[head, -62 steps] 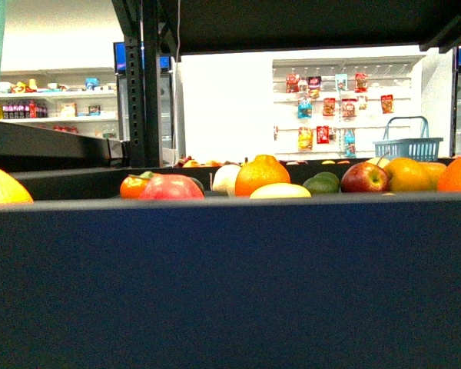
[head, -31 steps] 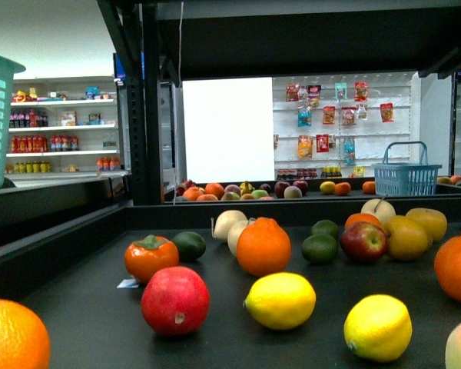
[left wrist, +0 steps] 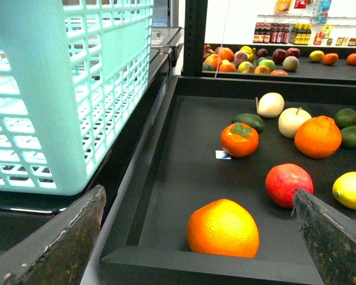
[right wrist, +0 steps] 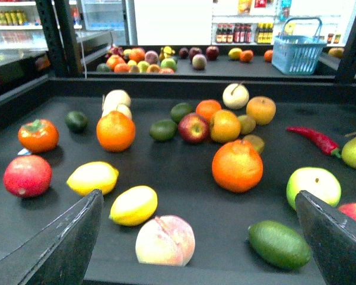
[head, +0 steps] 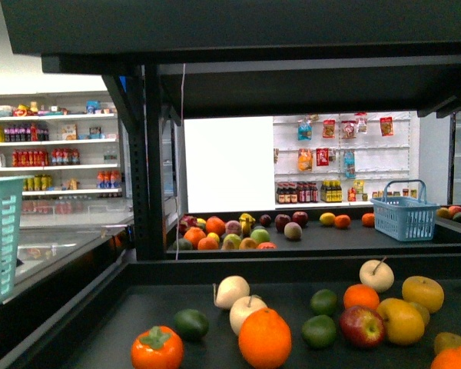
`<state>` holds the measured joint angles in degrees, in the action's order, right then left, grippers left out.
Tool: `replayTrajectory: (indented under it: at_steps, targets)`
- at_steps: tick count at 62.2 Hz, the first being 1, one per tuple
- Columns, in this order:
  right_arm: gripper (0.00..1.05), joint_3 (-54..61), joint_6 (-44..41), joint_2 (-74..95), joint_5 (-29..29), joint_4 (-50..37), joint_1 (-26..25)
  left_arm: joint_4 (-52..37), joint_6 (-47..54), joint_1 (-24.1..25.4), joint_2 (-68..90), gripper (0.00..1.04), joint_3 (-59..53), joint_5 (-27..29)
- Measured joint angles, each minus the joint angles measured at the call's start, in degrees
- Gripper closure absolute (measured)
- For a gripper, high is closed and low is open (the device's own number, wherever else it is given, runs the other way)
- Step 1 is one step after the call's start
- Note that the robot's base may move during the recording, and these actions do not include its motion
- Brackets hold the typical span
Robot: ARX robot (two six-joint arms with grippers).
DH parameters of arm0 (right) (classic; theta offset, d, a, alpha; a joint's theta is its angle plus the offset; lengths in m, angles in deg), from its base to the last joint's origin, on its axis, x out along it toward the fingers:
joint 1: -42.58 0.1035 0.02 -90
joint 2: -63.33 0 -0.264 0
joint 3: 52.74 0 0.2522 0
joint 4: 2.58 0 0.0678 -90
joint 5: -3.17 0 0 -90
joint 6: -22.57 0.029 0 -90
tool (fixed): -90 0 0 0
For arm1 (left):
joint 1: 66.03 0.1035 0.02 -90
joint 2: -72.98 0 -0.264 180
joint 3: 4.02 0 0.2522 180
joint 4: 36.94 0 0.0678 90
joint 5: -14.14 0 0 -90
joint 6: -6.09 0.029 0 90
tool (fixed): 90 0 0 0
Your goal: Pick lemon from shelf
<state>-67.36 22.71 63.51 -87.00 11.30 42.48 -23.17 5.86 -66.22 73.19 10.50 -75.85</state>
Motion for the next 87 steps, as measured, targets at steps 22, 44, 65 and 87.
replayTrajectory:
  at_steps: [22,44,65,87]
  targets:
    - [0.07,0.0,0.0,0.0,0.0,0.0,0.0,0.0,0.0,0.0,0.0,0.08,0.0,0.0]
    - [0.07,0.0,0.0,0.0,0.0,0.0,0.0,0.0,0.0,0.0,0.0,0.08,0.0,0.0]
    - [0.07,0.0,0.0,0.0,0.0,0.0,0.0,9.2,-18.1,8.3,9.8,0.08,3.8,-14.8]
    - [0.07,0.0,0.0,0.0,0.0,0.0,0.0,-19.2,-55.0,31.3,46.5,0.08,21.5,-36.7]
